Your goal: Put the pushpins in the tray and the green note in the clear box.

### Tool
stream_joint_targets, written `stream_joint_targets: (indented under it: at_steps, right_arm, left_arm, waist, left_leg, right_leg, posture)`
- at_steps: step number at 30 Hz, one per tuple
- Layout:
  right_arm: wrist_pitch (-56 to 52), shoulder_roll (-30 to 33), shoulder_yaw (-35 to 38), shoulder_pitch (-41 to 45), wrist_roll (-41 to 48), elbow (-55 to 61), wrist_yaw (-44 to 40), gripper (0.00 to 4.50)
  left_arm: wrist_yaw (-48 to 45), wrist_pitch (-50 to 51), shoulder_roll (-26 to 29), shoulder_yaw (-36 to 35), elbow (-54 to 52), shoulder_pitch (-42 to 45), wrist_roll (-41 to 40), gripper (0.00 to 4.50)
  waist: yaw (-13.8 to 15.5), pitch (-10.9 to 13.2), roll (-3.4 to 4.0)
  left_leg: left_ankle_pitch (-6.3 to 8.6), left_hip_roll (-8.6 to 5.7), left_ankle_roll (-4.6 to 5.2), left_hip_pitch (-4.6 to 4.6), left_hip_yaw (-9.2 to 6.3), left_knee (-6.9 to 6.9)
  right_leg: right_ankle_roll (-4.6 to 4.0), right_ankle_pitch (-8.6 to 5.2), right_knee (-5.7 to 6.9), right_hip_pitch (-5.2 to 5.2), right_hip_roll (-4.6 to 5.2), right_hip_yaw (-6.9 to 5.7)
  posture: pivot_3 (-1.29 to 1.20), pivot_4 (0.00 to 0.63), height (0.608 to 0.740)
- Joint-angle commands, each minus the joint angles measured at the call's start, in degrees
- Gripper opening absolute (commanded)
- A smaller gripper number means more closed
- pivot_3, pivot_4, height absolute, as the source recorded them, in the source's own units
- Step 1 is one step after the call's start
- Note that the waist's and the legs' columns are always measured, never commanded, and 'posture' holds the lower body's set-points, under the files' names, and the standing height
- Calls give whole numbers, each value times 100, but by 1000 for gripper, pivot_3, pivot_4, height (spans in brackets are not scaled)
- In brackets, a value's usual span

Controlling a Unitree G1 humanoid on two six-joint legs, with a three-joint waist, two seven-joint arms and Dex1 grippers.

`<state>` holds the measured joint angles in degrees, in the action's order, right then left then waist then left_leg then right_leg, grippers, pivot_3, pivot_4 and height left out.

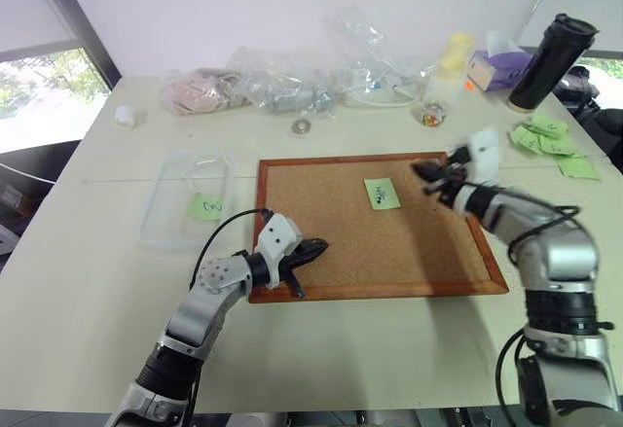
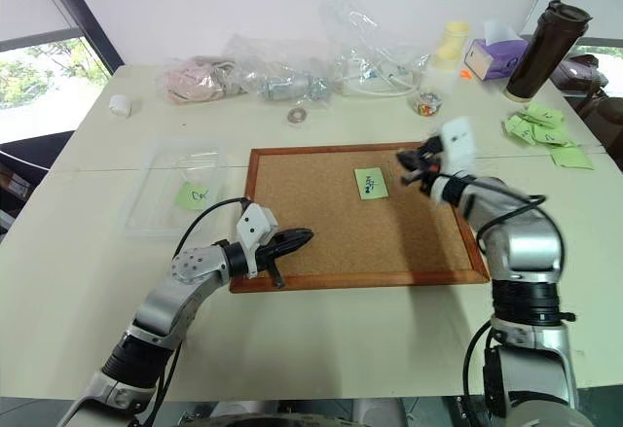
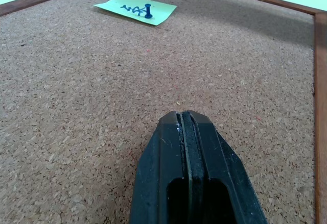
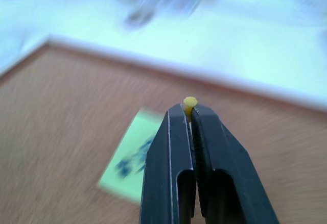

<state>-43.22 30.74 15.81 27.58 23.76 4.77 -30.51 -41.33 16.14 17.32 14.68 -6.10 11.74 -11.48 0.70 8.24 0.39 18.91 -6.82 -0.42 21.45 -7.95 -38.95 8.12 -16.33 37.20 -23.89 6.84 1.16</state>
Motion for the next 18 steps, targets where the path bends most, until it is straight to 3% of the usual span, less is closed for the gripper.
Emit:
stream_joint_targets:
  at_steps: [1,9,18]
  right_arm:
    - [-348,81,831,44,480,92,297,17]
    - [187,748,1312,-805,132,-521,318,17]
    - [771,663,1129,-1250,-76,-1270,154,17]
  left_arm:
    - [-8,87,4,36,34,-90,-5,0]
    - [-41,57,1,54,60,-73,-17,0]
    - [-92,57,20,89,90,-10,0,0]
  waist:
    - [0,0,0]
    - [-1,-3,4]
    - [-1,-5,9]
  left_leg:
    - [0,0,0,0,0,1]
    - [0,-2,1,-1,2,0]
    - [0,0,1,-5,7,-2]
  right_leg:
    - [0,0,0,-1,0,0]
    - [0,0,0,3,2,1]
    - [0,0,1,5,0,5]
  posture:
    - [0,150,730]
    - [0,150,730]
    - [0,150,730]
